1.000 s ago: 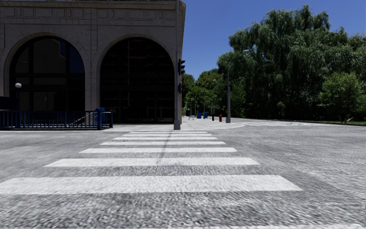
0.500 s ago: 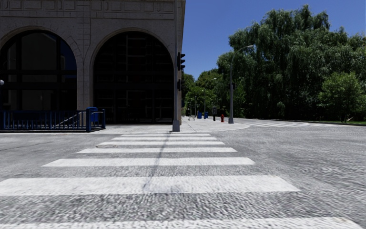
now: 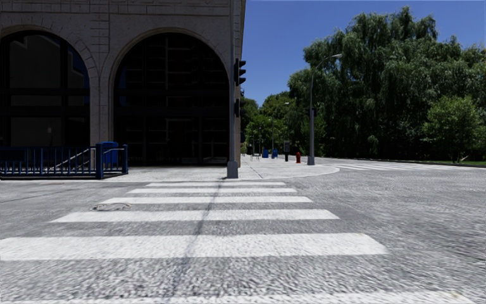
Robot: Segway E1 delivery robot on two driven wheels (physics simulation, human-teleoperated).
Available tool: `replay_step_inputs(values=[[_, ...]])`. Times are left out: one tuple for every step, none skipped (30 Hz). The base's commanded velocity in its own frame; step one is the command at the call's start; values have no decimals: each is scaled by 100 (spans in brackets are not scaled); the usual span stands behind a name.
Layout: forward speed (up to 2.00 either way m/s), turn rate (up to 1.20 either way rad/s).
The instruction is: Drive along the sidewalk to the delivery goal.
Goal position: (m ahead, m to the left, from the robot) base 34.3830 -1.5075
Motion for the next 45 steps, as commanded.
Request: replay_step_inputs(values=[[200,0],[200,0],[200,0],[200,0],[200,0],[200,0],[200,0],[200,0],[200,0],[200,0],[200,0],[200,0],[200,0],[200,0],[200,0],[200,0],[200,0],[200,0],[200,0],[200,0],[200,0],[200,0],[200,0],[200,0],[200,-1],[200,-1],[200,-12],[200,-16],[200,-18],[200,-18],[200,-19],[200,-19],[200,-19],[200,-19],[200,-19],[200,-19],[200,-19],[200,-19],[200,-19],[200,-19],[200,-19],[200,-19],[200,-19],[200,-19],[200,-19]])
